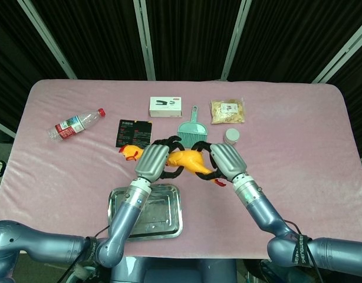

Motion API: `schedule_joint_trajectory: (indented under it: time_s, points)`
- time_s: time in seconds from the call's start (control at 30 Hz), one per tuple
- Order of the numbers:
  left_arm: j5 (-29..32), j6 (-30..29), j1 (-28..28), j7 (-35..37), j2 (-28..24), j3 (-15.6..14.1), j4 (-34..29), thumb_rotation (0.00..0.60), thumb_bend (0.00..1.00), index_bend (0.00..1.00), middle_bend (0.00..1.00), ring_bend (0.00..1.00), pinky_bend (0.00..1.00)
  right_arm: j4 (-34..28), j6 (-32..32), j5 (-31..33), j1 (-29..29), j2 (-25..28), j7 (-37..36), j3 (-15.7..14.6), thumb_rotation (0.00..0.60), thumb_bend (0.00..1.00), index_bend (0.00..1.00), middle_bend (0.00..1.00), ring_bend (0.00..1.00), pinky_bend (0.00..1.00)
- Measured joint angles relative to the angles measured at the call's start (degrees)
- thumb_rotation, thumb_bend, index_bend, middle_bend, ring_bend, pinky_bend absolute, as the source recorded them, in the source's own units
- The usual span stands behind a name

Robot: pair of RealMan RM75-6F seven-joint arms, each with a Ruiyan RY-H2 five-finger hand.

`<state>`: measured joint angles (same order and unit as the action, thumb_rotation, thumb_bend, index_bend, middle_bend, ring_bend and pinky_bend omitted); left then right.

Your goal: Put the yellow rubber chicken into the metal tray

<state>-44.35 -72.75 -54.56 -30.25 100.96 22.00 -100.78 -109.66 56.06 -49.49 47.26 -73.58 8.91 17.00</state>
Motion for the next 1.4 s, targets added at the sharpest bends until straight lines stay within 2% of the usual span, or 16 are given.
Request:
schedule_joint_trajectory:
  time_s: [0.13,0.2,0.27,0.3,0.5,0.6,0.8,1.07,1.4]
  points:
    - [-0.9,-1.1,0.3,0.3,0.7,0.1,0.5,0.600,0.63,0.65,0.25,0.26,0.24,0.1,0.0,-0.2,-0.1,0.0,-0.3,-0.2,0.600,0.47,1.00,0.78,0.73,0.77]
    - [-1.2,-1.4,0.4,0.4,1.0,0.1,0.8,0.600,0.61,0.63,0.25,0.26,0.24,0.1,0.0,-0.4,-0.2,0.0,-0.4,-0.2,0.600,0.47,1.00,0.78,0.73,0.77]
    - [-1.4,-1.5,0.5,0.4,1.0,0.1,0.8,0.600,0.58,0.57,0.23,0.25,0.24,0.1,0.1,-0.4,-0.2,0.1,-0.5,-0.2,0.600,0.47,1.00,0.78,0.73,0.77]
    - [-1.6,-1.4,0.6,0.5,1.0,0.1,0.7,0.600,0.54,0.50,0.20,0.25,0.24,0.1,0.1,-0.4,-0.2,0.1,-0.5,-0.2,0.600,0.47,1.00,0.78,0.73,0.77]
    - [-1.8,0.0,1.5,1.1,-0.8,-0.4,-1.1,0.600,0.26,0.18,0.10,0.19,0.24,0.6,0.2,-0.4,-0.7,0.7,-1.4,-0.1,0.600,0.47,1.00,0.78,0.73,0.77]
    - [-1.8,0.6,2.1,1.7,-2.1,-0.6,-2.2,0.600,0.18,0.11,0.07,0.14,0.24,1.2,0.0,-0.7,-0.9,0.9,-1.5,-0.3,0.600,0.47,1.00,0.78,0.73,0.77]
    - [-2.3,0.8,3.5,2.6,-4.6,-0.9,-4.0,0.600,0.17,0.09,0.04,0.08,0.24,2.6,-0.2,-1.0,-1.3,0.8,-2.4,-0.7,0.600,0.47,1.00,0.78,0.73,0.77]
    - [-3.8,0.6,5.9,3.8,-8.9,-1.9,-7.0,0.600,0.17,0.08,0.04,0.07,0.23,3.9,-1.5,-3.0,-2.4,1.3,-4.9,-1.3,0.600,0.47,1.00,0.78,0.73,0.77]
    - [-10.2,0.4,12.7,10.1,-20.6,-5.2,-12.8,0.600,0.17,0.11,0.05,0.07,0.19,5.1,-3.3,-10.6,-4.3,0.6,-8.8,-4.2,0.600,0.47,1.00,0.78,0.73,0.77]
